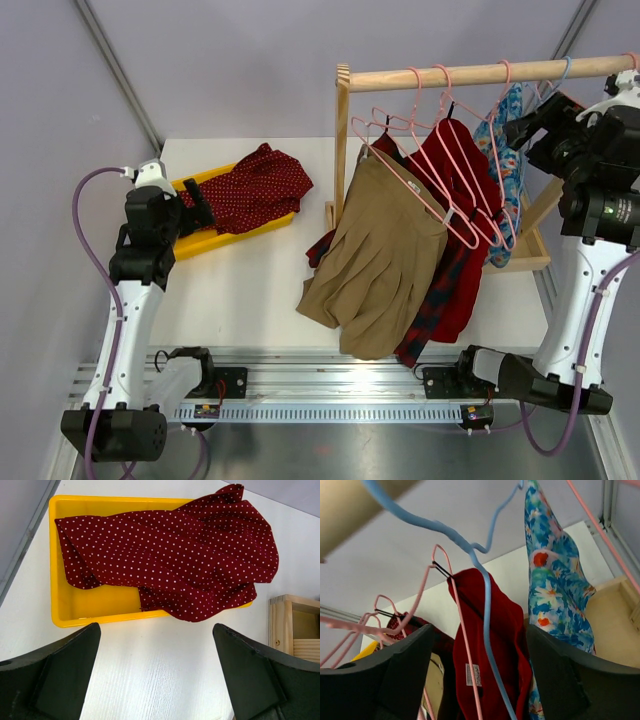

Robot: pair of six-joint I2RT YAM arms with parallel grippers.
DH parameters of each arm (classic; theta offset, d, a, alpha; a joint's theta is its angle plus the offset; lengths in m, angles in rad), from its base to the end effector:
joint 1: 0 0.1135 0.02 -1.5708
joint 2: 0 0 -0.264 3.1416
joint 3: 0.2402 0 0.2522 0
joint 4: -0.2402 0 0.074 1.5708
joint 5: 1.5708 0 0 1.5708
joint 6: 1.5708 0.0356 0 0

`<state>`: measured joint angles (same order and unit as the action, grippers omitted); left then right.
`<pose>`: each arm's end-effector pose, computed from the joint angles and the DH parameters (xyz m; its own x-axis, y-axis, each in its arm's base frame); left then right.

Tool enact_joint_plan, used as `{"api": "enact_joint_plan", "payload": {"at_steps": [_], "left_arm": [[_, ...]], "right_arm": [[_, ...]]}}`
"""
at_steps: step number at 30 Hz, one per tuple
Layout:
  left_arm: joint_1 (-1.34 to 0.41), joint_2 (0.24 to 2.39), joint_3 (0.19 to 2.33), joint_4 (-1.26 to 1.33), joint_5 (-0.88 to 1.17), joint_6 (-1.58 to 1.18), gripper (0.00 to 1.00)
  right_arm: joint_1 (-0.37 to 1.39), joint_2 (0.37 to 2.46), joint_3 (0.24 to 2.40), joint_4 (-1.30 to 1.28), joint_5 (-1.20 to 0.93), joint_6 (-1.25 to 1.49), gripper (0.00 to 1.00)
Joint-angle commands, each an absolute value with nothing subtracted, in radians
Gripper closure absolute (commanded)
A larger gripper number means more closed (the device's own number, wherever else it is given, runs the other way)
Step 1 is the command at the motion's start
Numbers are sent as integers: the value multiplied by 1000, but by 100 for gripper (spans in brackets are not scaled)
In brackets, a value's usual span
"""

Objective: Remove the skirt from the hanger

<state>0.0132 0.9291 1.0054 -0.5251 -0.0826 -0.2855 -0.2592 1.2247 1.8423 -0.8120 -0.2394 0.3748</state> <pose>0.2002 0.0056 0.3560 -0.3916 -0.2859 -0.8746 -0.2061 0.9536 -0.2194 0.1974 -0.0436 0.5316 -0.1649 0.4117 -0.8963 0.0908 0.9112 0.4018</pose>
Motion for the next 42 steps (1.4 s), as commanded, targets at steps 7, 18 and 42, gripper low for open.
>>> {"api": "enact_joint_plan", "payload": {"at_steps": [7,18,42], "left_arm": [[11,913,1006,-492,-95,-270,1],[-72,952,1128,-503,-112,-242,1],[-926,1233,1726,-362,389,-209,1]], "right_arm": [[-264,1193,1746,-753,-268,380,100],[-264,1190,1971,-867,-232,353,100],[-258,792,1967,-997,-278,483,100]]}}
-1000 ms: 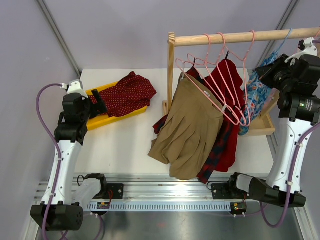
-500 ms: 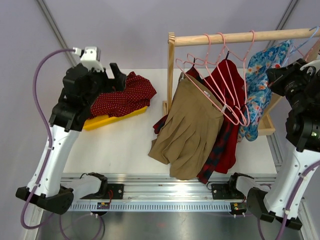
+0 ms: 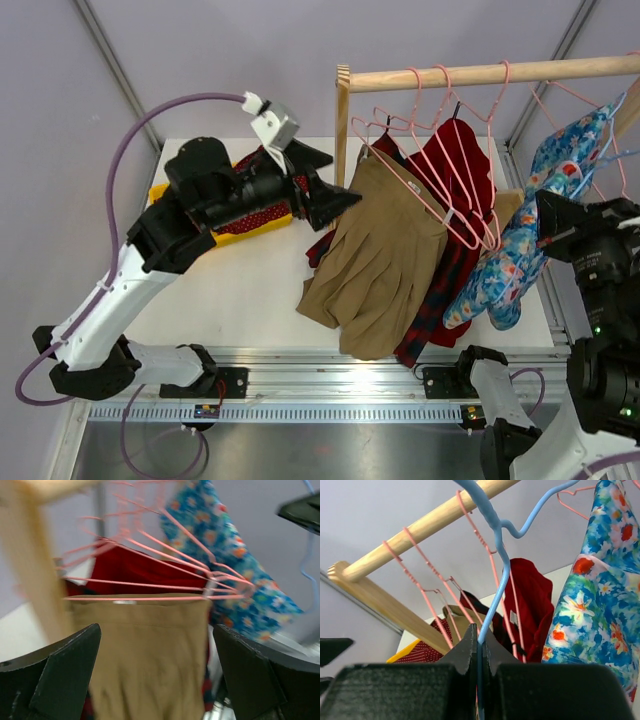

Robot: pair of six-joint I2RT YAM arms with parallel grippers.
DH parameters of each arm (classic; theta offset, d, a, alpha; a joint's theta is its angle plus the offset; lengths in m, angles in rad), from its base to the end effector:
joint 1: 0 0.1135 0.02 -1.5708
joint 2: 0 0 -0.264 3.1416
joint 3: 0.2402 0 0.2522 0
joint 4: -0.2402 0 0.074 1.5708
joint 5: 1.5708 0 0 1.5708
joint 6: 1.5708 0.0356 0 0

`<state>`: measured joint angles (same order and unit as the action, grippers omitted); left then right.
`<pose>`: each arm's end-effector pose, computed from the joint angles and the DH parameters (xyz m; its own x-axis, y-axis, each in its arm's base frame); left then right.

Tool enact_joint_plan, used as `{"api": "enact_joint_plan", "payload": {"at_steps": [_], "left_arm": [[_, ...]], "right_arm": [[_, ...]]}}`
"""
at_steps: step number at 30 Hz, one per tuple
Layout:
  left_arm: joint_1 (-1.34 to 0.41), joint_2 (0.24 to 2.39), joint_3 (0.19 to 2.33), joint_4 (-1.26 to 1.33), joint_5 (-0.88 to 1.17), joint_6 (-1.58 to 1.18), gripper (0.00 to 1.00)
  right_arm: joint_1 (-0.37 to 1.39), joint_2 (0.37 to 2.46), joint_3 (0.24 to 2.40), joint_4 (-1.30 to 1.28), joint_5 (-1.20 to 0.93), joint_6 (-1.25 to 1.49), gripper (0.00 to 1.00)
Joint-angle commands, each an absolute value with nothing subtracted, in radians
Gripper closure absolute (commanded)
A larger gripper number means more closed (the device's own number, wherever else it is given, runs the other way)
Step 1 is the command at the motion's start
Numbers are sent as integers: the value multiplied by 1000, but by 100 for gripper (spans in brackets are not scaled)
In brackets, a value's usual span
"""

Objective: Remove the skirt from the hanger

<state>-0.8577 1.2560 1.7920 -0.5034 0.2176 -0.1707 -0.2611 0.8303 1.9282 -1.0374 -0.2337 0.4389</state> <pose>0.1426 -0.1767 0.5448 -0.1284 -0.1051 -0.9861 0.8705 0.4644 -0.1628 0.0103 0.0058 0.5603 0.0647 0.4106 -0.9095 0.0004 0.9114 0.4115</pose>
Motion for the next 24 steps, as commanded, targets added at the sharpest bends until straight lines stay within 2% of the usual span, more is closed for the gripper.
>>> {"api": "enact_joint_plan", "payload": {"at_steps": [1,7,14,24], "left_arm": [[-948,1226,1704,-321,405,-213,1],[-1123,1177,1528,-171,469,-227,1],[-1275,1131,1353,41,469,-282,1],[-1451,1242,1382,207,433,-269,1]], "right_arm": [[-256,776,1973,-997,-285,497,100],[-256,677,2022,-947,-429,620,100],[-247,586,1993,-717,-731,799,100],[-227,535,1916,-471,-845,956,100]]}}
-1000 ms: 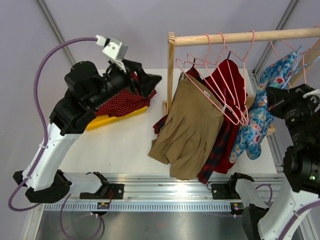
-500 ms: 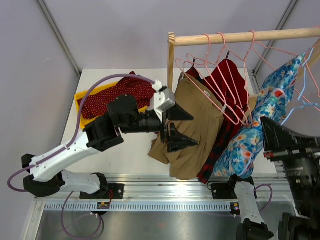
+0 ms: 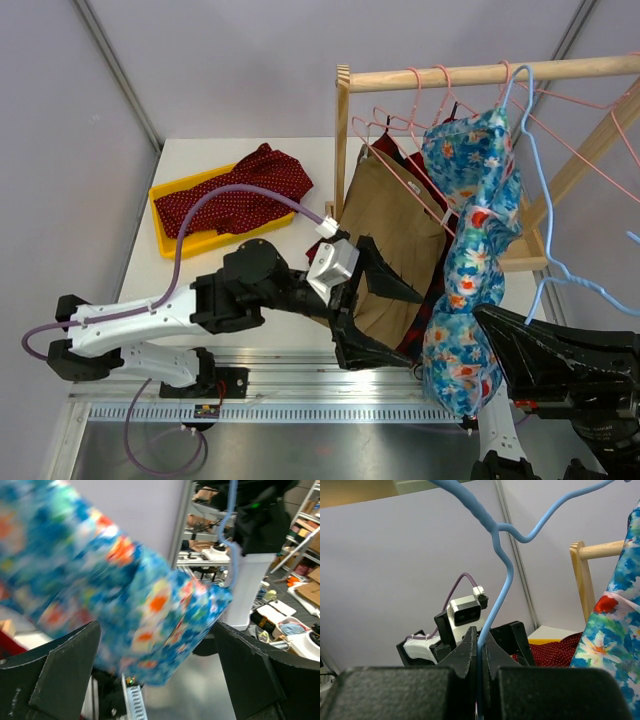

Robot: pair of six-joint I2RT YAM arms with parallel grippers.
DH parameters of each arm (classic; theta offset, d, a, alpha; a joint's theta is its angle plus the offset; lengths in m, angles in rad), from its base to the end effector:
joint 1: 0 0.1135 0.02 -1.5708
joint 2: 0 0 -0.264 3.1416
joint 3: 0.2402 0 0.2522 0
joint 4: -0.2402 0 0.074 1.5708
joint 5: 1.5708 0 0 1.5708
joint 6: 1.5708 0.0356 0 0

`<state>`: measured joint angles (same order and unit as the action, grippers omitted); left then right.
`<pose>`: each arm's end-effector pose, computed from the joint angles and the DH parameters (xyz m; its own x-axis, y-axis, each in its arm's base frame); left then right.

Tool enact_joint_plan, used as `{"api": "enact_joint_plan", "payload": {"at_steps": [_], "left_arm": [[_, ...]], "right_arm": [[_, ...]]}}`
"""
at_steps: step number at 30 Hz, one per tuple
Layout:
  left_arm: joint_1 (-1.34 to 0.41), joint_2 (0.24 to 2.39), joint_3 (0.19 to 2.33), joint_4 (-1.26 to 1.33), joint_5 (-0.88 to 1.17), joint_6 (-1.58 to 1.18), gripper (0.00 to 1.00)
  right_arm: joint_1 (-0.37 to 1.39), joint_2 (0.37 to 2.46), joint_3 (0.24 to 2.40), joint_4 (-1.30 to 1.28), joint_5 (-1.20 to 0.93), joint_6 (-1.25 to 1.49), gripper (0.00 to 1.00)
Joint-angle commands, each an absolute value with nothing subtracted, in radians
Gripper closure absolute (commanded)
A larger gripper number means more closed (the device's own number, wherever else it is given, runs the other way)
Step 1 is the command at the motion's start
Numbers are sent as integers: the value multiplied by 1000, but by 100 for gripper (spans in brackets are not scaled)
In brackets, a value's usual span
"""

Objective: Remove the skirt from the hanger

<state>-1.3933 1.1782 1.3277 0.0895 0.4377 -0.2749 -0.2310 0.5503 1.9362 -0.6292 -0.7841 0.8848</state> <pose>0.0303 -0.2542 0.4784 -0.2215 -0.1576 -0.9623 0.9394 -0.2995 -0.1672 -0.1372 0.0581 0.5715 0.1620 0.5247 -0.8357 -0.7310 0.6327 0.2555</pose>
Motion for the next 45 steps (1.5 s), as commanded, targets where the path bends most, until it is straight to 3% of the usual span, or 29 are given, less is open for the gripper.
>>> {"api": "enact_joint_plan", "payload": {"at_steps": [1,8,11,12,16,22,31,38,42,45], "left_arm": [[-1451,1243,1393,209,433,-261,1],[-1545,1374,1491,189,232,-189,1],[-1554,1404,1499,212,215,-193,42],[-1554,1405,1499,212,210,-193,72],[-1571,1375,1486,172,172,-187,99],[-1604,1203,1304,109,51,-178,100],[-1621,718,1020,-178,-239,-222,100],[-1621,716,1205,-467,-642,-146,100],[-1620,790,1342,-497,-807,-8,100],[-1614,810,1414,-424,-877,156,100]], "right_arm": [[-227,535,1911,-471,-845,957,100],[-210,532,1904,-445,-854,974,100],[-199,534,1908,-463,-847,957,100],[-195,534,1911,-468,-845,950,100],[-184,538,1922,-495,-831,913,100],[-158,581,2019,-633,-767,772,100],[-92,755,2370,-1018,-468,513,100],[-37,795,2417,-1164,-180,414,100],[-35,825,2444,-1285,-72,339,100],[-31,796,2346,-1308,-5,342,100]]}}
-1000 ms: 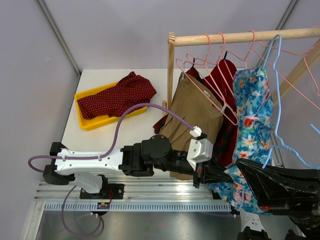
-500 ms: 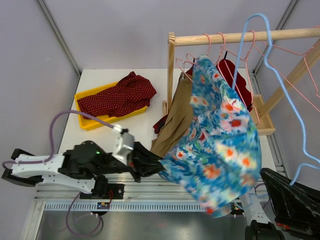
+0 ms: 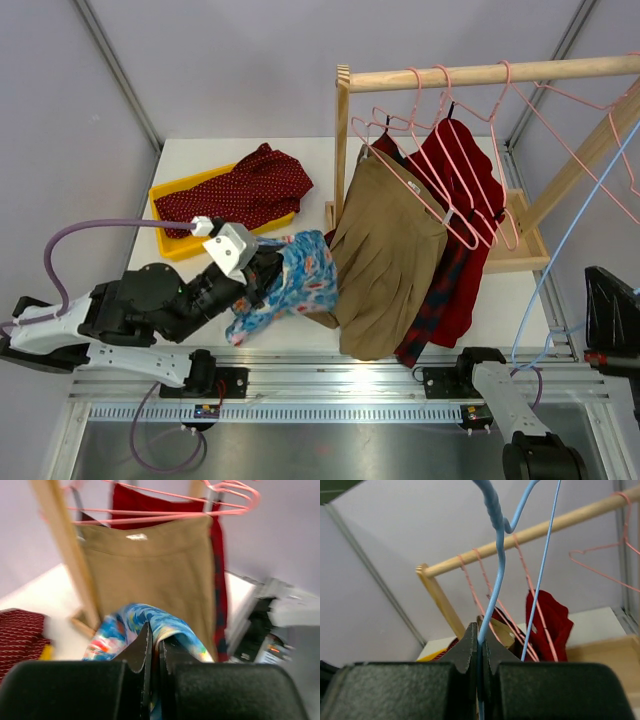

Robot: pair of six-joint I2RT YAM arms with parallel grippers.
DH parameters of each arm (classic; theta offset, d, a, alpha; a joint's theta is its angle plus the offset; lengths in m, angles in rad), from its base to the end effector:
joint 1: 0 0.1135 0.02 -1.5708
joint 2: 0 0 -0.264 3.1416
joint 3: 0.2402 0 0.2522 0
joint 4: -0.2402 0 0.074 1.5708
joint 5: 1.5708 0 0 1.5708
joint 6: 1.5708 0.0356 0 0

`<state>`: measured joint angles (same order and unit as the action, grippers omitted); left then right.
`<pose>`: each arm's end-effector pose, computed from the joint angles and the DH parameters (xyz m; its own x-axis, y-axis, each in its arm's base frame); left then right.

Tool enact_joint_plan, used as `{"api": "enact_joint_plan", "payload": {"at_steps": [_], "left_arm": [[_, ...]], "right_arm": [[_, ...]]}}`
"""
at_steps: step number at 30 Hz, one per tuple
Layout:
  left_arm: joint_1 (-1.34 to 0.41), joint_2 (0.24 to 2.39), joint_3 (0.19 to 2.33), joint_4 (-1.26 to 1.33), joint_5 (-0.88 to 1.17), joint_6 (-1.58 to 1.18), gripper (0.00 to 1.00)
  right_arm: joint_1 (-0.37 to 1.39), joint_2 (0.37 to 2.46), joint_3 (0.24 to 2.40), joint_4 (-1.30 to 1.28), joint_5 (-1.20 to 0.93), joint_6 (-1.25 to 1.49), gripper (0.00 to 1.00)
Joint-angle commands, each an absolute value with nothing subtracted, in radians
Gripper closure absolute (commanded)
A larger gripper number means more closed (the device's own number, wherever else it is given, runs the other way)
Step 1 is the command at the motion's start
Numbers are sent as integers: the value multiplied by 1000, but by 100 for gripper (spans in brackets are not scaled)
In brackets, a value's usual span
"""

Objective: Remove the skirt from the hanger

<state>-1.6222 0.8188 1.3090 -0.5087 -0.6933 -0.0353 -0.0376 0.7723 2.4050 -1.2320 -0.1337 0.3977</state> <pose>0.0161 -0.1299 0.4727 -0.0273 -0.0027 -0.9996 0.8005 0.5989 -0.0235 -0.1432 0.0101 0.5811 0.3263 0.3718 -0.8691 -0.2297 0.9230 0.3087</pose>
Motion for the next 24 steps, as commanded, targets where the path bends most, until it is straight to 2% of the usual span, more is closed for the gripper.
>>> {"api": "enact_joint_plan", "payload": {"at_steps": [1,6,12,13,17,24], "left_arm": [[-1599,814,1426,-398,-888,193,100],[-1476,888,1540,-366,-864,325,100],[-1110,1069,1649,-499,-651,275,100],[-978,1089,1660,-500,-550,258,100],[-660,1236,1776,-538,-376,135,100],[-355,1524,1992,-543,-353,45,100]], "right_arm": [[-31,790,2323,-1318,39,341,100],[-31,779,2188,-1371,80,362,100],[-31,767,2048,-1422,153,351,100],[-31,759,2004,-1416,164,348,100],[-29,761,1919,-1364,201,319,100],[-28,853,1920,-1218,149,262,100]]}}
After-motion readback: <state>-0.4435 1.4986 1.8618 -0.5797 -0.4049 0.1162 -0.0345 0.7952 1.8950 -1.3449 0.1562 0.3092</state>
